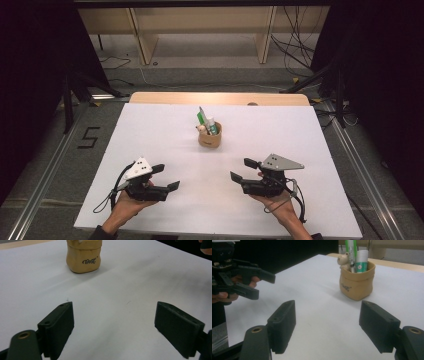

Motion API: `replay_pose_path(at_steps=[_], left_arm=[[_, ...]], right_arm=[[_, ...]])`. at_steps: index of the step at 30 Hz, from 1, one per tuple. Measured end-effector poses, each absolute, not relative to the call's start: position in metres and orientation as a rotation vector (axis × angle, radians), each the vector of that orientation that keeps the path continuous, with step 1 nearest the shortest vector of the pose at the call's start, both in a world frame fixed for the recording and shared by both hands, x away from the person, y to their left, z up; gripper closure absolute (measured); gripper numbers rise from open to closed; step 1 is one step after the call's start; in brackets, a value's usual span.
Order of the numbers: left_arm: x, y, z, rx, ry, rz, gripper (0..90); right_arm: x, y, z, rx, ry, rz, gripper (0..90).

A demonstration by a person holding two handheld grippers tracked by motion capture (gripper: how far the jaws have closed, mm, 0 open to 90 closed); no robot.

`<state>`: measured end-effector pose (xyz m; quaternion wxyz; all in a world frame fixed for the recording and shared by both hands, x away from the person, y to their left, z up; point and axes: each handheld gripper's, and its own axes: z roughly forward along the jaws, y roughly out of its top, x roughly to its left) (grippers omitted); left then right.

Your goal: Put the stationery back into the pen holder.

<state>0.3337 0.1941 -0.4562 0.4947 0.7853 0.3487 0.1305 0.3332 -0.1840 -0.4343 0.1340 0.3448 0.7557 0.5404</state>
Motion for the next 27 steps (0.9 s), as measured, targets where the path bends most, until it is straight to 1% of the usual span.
replay_pose_path(at_steps=[10,27], left_arm=[[0.328,0.194,-0.457,1.921,0.82,0.315,15.5],[0.324,0.194,-0.457,1.923,0.803,0.315,15.5]], right_arm=[[0.314,-0.199,-0.436,1.011,2.155,1.567,27.3],[0.294,-0.221,-0.451,1.046,2.137,1.519,26.4]])
